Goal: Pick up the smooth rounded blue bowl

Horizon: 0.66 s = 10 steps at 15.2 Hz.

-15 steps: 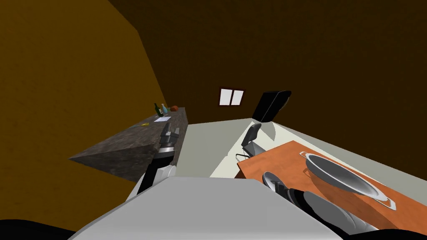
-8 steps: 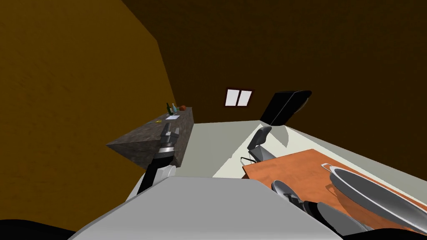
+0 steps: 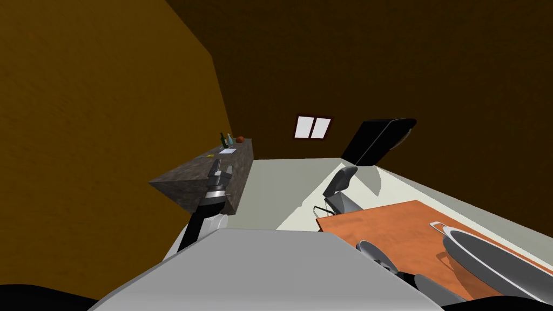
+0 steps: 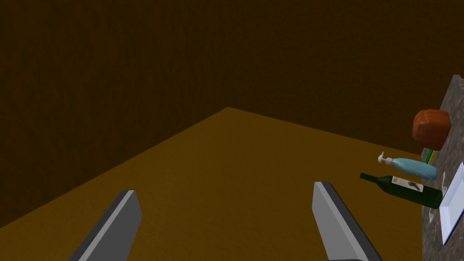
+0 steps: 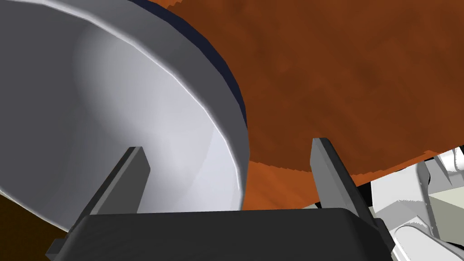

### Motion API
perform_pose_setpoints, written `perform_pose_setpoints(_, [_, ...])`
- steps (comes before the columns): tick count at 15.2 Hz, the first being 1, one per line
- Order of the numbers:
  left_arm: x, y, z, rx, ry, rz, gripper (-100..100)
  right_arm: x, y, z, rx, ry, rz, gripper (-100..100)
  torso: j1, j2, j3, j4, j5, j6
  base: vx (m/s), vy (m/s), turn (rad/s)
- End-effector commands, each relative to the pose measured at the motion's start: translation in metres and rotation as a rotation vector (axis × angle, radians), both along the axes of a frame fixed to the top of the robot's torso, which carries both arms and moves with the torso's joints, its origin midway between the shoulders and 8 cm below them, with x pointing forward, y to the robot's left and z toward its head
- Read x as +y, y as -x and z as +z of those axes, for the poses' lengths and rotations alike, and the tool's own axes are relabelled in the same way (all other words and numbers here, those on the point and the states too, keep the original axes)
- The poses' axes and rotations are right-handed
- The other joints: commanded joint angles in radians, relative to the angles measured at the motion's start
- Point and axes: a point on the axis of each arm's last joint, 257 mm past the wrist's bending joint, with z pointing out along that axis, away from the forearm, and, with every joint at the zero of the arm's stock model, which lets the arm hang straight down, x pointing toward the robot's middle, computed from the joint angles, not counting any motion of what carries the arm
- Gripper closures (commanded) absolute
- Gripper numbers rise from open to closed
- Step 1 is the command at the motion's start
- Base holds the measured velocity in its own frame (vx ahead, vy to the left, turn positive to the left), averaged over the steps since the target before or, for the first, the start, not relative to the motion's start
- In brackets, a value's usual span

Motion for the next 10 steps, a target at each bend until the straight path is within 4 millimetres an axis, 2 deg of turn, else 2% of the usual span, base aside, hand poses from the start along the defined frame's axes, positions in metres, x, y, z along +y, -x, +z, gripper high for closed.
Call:
perform_pose_setpoints(1, [0.0,0.0,0.0,0.0,0.0,0.0,0,0.0,0.0,0.0,0.0,0.0,0.0,100,0.0,0.0,0.0,0.0,0.0,0.0,0.002,-0.009,0.002])
perform_pose_setpoints(5, [0.0,0.0,0.0,0.0,0.0,0.0,0,0.0,0.001,0.0,0.001,-0.001,-0.002,100,0.002,0.0,0.0,0.0,0.001,-0.001,-0.001,0.0,-0.004])
perform_pose_setpoints(8, [0.0,0.0,0.0,0.0,0.0,0.0,0,-0.006,-0.015,0.019,0.004,0.001,0.021,100,0.005,0.001,0.001,0.001,0.003,0.0,-0.016,0.031,-0.104])
perform_pose_setpoints(10, [0.0,0.0,0.0,0.0,0.0,0.0,0,-0.006,-0.013,0.016,0.003,0.001,0.019,100,0.007,0.002,0.002,0.001,0.003,-0.001,-0.012,0.035,-0.06])
